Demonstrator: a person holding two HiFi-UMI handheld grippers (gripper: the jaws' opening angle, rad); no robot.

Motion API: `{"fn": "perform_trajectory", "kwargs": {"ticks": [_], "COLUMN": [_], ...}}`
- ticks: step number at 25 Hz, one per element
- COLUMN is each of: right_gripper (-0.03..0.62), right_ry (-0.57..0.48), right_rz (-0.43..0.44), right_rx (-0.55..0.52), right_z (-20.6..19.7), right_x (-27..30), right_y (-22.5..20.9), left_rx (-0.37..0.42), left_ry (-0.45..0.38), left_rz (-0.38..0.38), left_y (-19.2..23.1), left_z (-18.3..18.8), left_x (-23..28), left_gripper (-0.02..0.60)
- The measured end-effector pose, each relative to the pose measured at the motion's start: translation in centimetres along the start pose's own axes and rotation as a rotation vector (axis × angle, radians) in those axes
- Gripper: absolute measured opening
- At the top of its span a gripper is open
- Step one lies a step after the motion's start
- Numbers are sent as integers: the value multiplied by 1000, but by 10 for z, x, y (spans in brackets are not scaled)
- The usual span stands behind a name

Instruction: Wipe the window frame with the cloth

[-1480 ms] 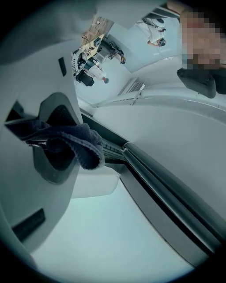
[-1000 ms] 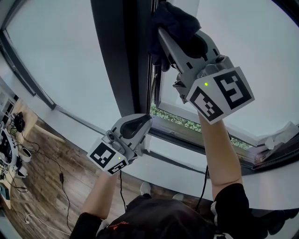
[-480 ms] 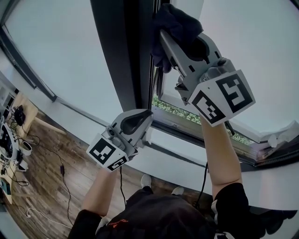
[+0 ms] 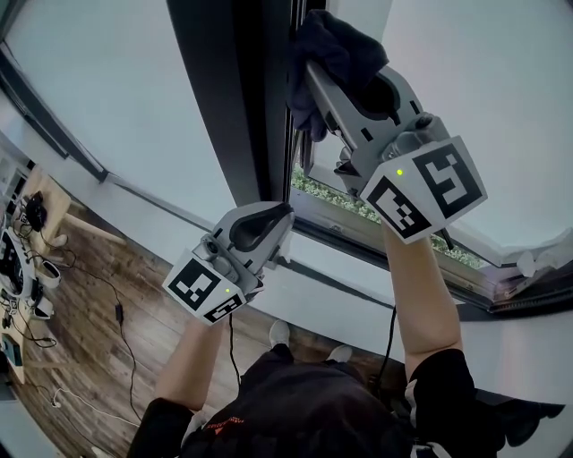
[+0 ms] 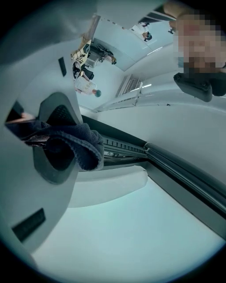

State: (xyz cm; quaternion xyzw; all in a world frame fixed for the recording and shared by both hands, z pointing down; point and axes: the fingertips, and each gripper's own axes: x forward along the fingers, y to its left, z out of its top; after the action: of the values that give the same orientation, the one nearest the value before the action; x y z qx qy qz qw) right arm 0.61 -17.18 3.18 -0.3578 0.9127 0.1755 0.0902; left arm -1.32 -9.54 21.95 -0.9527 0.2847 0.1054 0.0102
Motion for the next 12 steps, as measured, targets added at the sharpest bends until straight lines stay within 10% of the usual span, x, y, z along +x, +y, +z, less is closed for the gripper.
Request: {"fn": "perform_trajectory", "kwargs": {"ticks": [12], "right_gripper": [81], "right_ry": [30], "right_rz": [12], "right_rx": [53], "right_z": [-37], "right_x": [-13], "right_y": [5], "left_rx": [-31], "left_ry": [32], "left_rz": [10], "left_y": [-3], "left_z": [-22], "left_x": [2], "left_gripper": [37]}}
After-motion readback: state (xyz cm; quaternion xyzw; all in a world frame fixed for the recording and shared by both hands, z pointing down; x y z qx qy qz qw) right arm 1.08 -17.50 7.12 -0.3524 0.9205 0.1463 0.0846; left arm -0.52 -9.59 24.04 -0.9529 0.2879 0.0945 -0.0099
